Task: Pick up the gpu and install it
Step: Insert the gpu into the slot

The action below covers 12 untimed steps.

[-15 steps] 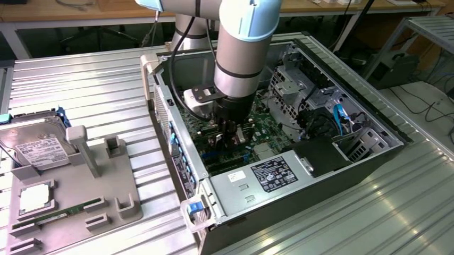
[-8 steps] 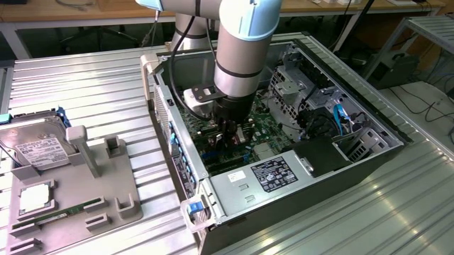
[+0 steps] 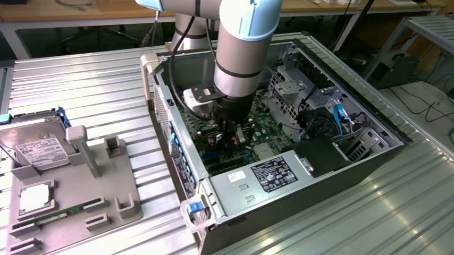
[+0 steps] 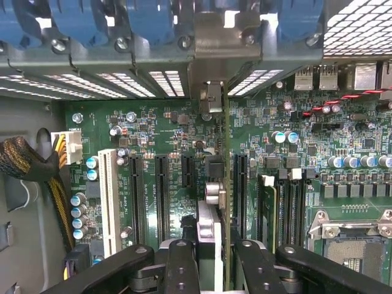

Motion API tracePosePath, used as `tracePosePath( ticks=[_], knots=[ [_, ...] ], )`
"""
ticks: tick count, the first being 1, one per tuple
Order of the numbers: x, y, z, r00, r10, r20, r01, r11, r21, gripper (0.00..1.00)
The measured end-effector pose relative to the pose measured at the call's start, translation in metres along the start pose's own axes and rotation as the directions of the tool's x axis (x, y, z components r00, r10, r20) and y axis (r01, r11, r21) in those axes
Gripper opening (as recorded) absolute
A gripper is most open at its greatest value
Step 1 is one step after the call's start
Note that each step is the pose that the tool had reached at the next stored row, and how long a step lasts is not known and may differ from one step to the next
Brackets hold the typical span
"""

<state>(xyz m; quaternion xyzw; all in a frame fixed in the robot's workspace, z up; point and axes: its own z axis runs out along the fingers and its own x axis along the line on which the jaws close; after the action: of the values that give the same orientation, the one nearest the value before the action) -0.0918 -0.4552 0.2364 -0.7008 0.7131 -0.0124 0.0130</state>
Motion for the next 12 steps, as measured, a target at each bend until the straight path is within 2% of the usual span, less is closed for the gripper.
tracePosePath(
  ticks=[4,8,9,12],
  knots=[
    [0.0000,-0.0001,0.0001,1.0000,0.000,0.0002,0.000,0.9999,-0.0101,0.28],
    [0.0000,-0.0006,0.0002,1.0000,0.000,0.0000,0.000,0.9995,-0.0302,0.28],
    [0.0000,-0.0007,0.0002,1.0000,0.000,-0.0001,0.000,0.9994,-0.0335,0.28],
    [0.0000,-0.0006,0.0001,1.0000,0.000,-0.0003,0.000,0.9994,-0.0348,0.28]
  ],
)
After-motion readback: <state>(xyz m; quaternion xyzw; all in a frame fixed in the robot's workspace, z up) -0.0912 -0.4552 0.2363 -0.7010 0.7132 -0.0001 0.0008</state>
